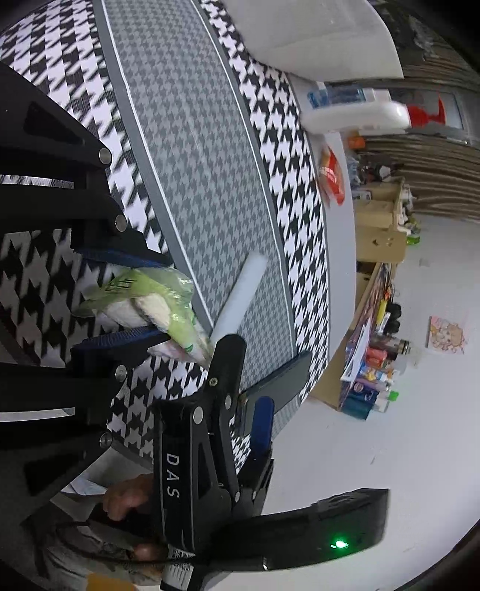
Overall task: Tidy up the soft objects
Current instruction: 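Close the left gripper on the green-and-pink tissue pack, then lift the tissue pack with the left gripper while the right grips the white foam tube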
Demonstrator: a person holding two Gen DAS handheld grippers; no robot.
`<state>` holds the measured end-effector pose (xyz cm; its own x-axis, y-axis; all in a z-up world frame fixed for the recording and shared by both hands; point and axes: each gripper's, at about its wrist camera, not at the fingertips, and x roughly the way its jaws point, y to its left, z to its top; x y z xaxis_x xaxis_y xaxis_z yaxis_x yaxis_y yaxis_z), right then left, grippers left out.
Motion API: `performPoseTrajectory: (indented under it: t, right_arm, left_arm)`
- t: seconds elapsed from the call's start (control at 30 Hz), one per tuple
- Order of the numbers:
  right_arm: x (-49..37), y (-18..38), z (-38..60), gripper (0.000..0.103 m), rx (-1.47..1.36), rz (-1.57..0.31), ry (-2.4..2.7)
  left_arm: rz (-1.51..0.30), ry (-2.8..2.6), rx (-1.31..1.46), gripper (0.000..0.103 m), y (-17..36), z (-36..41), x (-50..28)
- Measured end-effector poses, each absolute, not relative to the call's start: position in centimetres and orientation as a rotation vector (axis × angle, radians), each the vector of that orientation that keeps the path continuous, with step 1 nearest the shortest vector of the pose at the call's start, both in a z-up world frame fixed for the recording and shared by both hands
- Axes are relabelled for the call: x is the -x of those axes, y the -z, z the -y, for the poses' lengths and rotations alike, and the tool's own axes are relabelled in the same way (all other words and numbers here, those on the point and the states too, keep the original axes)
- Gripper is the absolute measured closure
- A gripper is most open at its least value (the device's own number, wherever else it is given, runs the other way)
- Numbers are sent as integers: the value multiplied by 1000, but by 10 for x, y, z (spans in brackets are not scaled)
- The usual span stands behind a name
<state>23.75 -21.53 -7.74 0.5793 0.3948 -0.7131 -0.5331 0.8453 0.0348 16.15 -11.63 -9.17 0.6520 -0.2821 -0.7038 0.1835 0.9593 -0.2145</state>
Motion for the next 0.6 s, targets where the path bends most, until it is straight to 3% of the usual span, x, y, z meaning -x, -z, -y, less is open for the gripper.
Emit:
performPoseTrajectory:
  t: [0.2, 0.53, 0.6]
  right_arm:
    - [-243, 82, 208, 15, 206, -798, -562]
    - [-249, 75, 210, 15, 190, -805, -569]
    - [-251, 73, 212, 15, 183, -802, -565]
  left_arm:
    - [-803, 242, 140, 71, 88, 104, -155]
    - [-809, 307, 131, 71, 84, 103, -151]
    - [-817, 315, 122, 65, 85, 104, -150]
